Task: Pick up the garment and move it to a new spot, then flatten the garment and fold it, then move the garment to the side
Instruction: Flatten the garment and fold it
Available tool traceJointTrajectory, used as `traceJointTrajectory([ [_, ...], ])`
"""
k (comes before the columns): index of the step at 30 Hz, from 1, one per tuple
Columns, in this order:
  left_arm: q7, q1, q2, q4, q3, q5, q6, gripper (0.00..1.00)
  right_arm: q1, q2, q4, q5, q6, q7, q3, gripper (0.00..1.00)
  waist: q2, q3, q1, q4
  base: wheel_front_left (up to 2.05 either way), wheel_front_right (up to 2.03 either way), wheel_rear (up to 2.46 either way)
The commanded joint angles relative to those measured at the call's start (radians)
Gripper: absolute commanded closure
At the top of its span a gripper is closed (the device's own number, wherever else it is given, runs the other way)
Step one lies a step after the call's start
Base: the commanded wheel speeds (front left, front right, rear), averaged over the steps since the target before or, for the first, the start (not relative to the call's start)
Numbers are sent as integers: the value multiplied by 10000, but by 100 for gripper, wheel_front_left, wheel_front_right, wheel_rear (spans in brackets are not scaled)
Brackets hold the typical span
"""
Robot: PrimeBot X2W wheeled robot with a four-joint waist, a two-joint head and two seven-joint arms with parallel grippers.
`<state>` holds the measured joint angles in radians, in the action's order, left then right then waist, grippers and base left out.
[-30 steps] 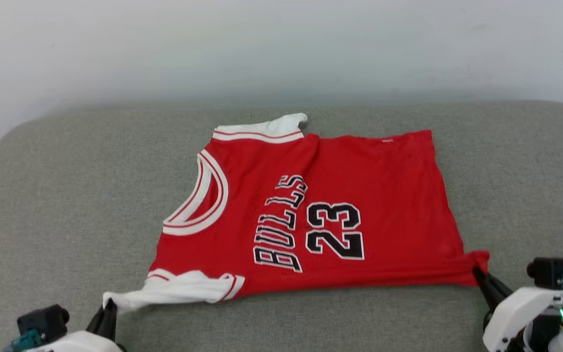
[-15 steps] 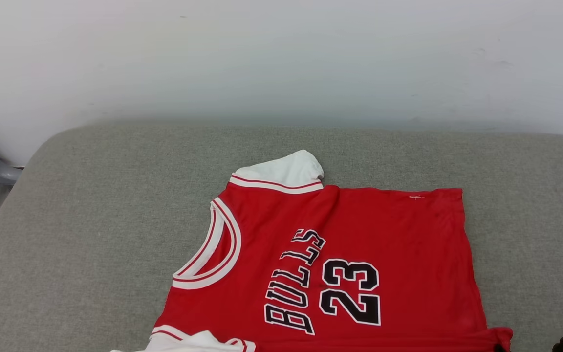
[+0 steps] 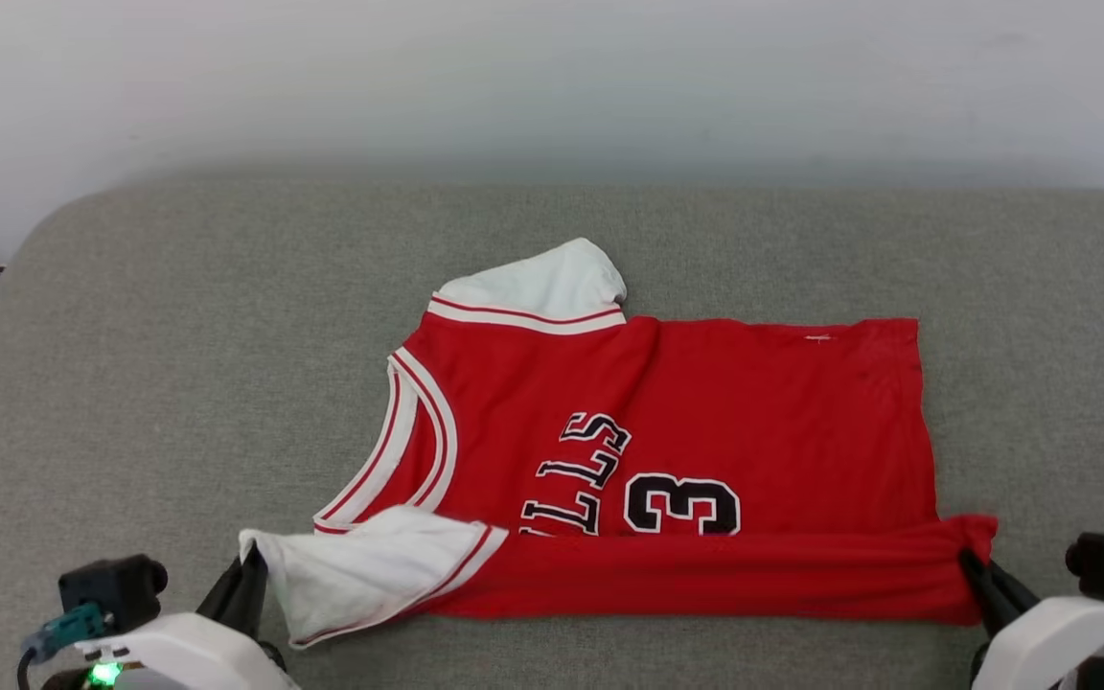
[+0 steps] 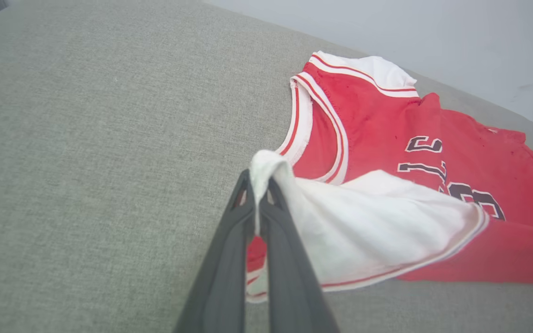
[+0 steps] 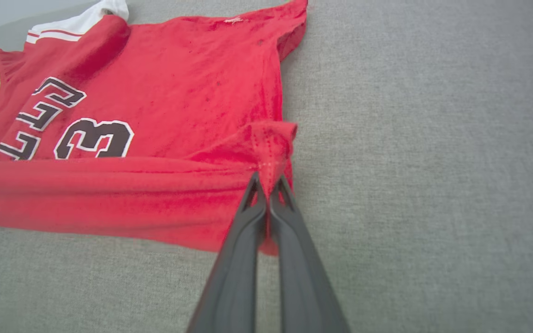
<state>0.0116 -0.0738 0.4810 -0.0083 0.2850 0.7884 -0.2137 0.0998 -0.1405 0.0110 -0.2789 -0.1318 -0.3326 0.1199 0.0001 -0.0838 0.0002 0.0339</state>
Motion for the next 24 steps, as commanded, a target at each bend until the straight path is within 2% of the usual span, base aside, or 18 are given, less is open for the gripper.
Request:
traceJointTrajectory([
  [1, 85, 298, -29, 136, -18, -11, 94, 100, -298, -83, 97, -33, 22, 14, -51, 100, -1, -358, -2, -139, 0, 0, 0],
  [13, 222, 2316, -433, 2302, 495, -140, 1105, 100, -2284, -395, 1969, -182, 21, 492, -887, 100, -1, -1542, -2, -339, 0, 0, 0],
  [22, 240, 2882, -736, 3675, 744, -31, 1469, 100, -2763, -431, 3476, -311, 21, 1286, -1622, 100, -1, -1540, -2, -408, 0, 0, 0],
  [23, 293, 2888, -743, 3766, 713, -45, 1428, 71, -2812, -443, 3552, -313, 19, 1453, -1699, 91, -1, -1463, -2, -421, 0, 0, 0],
  [24, 379, 2882, -763, 3835, 649, -9, 1386, 49, -2864, -498, 3587, -189, 18, 1726, -1777, 69, -1, -1374, -2, -437, 0, 0, 0],
])
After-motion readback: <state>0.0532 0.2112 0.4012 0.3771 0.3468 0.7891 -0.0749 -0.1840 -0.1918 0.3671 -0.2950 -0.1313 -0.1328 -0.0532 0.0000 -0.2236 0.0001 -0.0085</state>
